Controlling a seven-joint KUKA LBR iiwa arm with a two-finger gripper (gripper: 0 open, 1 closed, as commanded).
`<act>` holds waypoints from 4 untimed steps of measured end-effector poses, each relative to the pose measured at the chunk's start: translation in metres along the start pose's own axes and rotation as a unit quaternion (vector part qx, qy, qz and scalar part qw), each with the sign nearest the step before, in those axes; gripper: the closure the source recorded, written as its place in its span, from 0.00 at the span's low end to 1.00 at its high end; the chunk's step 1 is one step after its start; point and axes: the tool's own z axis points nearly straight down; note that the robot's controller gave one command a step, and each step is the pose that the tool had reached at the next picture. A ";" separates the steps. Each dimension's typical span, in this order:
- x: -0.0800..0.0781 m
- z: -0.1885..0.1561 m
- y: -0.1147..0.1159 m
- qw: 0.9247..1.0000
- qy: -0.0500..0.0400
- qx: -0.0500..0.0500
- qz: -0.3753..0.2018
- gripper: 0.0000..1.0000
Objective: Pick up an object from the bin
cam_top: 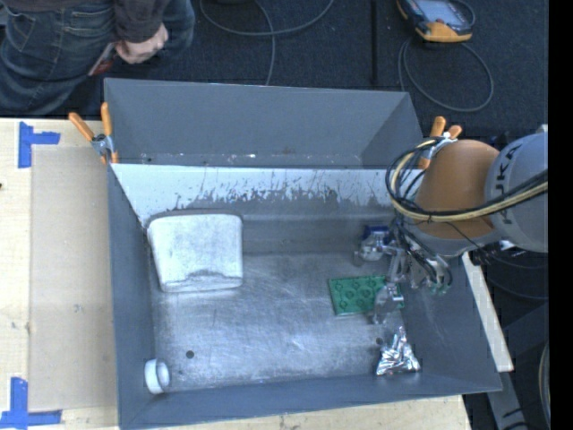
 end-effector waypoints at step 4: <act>-0.003 -0.003 0.002 1.000 0.001 0.001 -0.006 0.00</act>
Offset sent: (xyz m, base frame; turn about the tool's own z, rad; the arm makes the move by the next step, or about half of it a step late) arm 0.0000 0.0000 0.0000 0.0000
